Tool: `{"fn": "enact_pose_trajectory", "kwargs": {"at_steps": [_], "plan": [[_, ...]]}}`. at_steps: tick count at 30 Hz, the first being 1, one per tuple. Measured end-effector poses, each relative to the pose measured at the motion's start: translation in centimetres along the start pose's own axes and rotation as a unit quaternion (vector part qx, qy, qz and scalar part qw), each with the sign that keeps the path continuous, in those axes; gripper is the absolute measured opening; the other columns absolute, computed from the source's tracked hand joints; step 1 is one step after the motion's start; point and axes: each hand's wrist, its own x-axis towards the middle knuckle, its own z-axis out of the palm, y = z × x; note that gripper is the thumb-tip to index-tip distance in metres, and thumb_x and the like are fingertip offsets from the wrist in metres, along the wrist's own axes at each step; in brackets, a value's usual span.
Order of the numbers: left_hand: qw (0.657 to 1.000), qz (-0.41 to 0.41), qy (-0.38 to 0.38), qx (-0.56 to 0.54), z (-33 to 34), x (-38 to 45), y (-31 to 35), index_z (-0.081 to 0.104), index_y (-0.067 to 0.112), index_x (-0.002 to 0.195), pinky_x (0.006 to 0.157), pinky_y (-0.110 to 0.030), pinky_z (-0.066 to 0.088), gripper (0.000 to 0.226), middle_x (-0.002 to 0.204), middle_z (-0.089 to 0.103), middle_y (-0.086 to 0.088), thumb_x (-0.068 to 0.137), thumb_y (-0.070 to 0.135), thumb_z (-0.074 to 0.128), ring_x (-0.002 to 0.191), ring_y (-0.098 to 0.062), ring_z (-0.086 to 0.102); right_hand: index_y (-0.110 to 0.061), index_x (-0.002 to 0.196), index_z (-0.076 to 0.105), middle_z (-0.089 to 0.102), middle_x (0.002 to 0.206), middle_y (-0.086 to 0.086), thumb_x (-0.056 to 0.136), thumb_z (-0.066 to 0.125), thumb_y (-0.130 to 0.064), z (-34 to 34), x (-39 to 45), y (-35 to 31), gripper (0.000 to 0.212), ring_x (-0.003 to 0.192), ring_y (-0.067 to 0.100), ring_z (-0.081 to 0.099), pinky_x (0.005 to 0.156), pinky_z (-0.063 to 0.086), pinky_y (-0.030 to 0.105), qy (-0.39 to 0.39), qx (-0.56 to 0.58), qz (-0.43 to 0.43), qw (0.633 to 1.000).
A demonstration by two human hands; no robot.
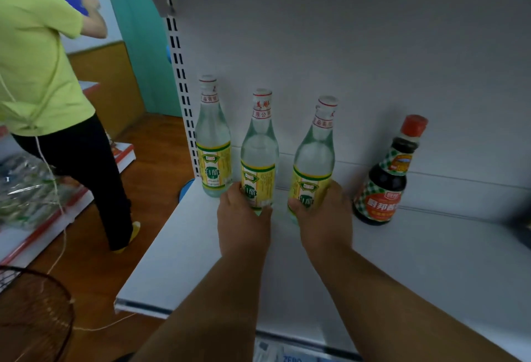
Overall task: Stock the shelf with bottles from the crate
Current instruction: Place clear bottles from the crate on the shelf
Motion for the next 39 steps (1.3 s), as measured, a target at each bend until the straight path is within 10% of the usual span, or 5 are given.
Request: {"fn": "enact_pose_trajectory", "kwargs": {"at_steps": [11,16,23,39], "plan": [[0.992,0.000,-0.001,0.127,1.4,1.6,0.7,0.043,0.020,0.121,0.090,-0.041,0.044,0.062,0.123,0.056,-0.004,0.076,0.055,0.068,0.115,-0.027,0.050,-0.021,0.144,0.028,0.057,0.125,0.001,0.072,0.081,-0.040,2.9,1.1,1.3,0.091,0.113,0.017,0.058,0.091,0.049,0.031,0.025,0.085,0.028,0.996],[0.992,0.005,0.004,0.125,1.9,2.4,0.7,0.043,0.016,0.123,0.091,-0.044,0.044,0.070,0.124,0.054,-0.006,0.073,0.055,0.072,0.116,-0.030,0.051,-0.016,0.124,0.049,0.056,0.115,0.003,0.078,0.077,-0.036,3.4,1.6,2.2,0.058,0.106,0.020,0.056,0.086,0.048,0.033,0.063,0.065,0.013,0.996],[0.992,-0.005,0.003,0.123,2.0,2.7,0.3,0.037,0.018,0.139,0.096,-0.044,0.042,0.075,0.135,0.050,-0.005,0.080,0.053,0.068,0.121,-0.029,0.047,-0.007,0.138,0.038,0.052,0.128,0.016,0.086,0.067,-0.036,3.8,1.5,2.0,0.066,0.115,0.034,0.053,0.093,0.049,0.047,0.098,0.016,0.030,0.995],[0.992,0.006,-0.009,0.128,1.9,2.5,0.7,0.040,0.019,0.131,0.092,-0.044,0.040,0.065,0.129,0.056,-0.005,0.082,0.053,0.066,0.119,-0.031,0.047,-0.016,0.114,0.044,0.059,0.113,0.005,0.078,0.077,-0.034,3.4,1.6,1.6,0.052,0.103,0.026,0.059,0.077,0.041,0.028,0.097,0.061,0.068,0.991]]}}
